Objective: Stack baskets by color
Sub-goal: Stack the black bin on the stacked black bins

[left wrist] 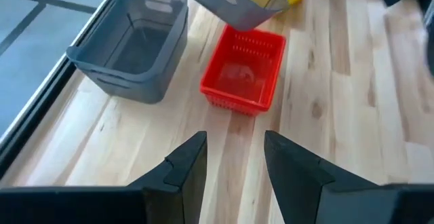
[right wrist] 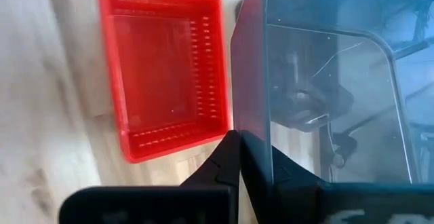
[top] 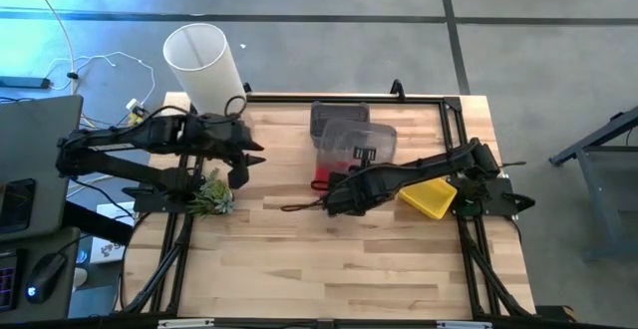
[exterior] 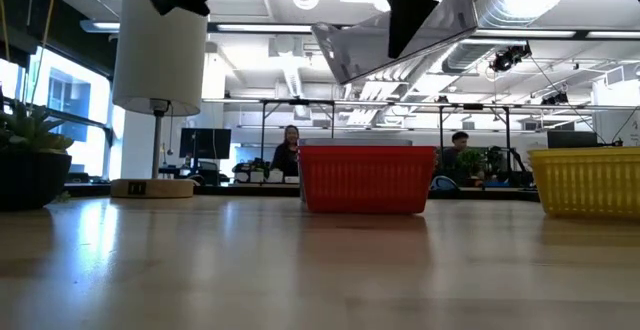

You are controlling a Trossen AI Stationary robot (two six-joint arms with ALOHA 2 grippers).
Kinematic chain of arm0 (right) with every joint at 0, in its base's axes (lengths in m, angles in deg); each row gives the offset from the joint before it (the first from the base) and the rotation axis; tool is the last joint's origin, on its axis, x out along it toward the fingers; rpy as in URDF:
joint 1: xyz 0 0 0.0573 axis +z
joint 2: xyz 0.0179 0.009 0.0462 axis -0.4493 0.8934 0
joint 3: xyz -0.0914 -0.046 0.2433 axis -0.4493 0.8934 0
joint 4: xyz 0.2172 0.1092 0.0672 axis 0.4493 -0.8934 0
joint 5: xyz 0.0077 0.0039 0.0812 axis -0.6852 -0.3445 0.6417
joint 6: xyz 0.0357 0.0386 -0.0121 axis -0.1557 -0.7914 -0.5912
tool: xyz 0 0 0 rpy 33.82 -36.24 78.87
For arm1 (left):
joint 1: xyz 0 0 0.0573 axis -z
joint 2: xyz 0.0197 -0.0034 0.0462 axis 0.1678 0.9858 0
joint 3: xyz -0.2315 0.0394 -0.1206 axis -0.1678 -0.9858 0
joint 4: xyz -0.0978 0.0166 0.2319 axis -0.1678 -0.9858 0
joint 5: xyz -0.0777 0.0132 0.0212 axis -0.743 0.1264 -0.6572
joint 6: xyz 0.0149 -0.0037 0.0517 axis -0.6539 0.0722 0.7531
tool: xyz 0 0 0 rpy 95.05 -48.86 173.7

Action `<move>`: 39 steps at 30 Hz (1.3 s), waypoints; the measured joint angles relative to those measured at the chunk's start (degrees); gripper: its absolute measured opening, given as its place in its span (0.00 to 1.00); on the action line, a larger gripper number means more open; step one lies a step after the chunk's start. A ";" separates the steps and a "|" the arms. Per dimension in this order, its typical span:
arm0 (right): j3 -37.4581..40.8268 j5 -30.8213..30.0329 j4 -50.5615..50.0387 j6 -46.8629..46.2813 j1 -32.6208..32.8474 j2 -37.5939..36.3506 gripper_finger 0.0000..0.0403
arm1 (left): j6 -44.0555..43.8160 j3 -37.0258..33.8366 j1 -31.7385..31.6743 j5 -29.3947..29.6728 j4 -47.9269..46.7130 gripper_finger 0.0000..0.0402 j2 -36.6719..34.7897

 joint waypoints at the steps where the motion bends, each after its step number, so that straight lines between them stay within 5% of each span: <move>1: 0.00 0.04 0.01 0.32 -0.59 0.00 0.00 | -0.53 -1.06 0.00 -0.01 0.80 0.33 -1.20; 18: 2.90 -1.52 6.14 11.20 -14.08 -3.72 0.00 | -3.19 -8.18 0.04 -2.19 3.79 0.33 -11.43; 28: 26.17 13.48 39.98 30.08 -24.75 -19.22 0.00 | -3.22 -8.18 0.07 -4.14 3.77 0.33 -11.60; 39: 34.31 31.41 52.90 42.84 -33.18 -19.64 0.00 | -3.16 -8.18 0.02 -3.84 4.26 0.33 -11.52</move>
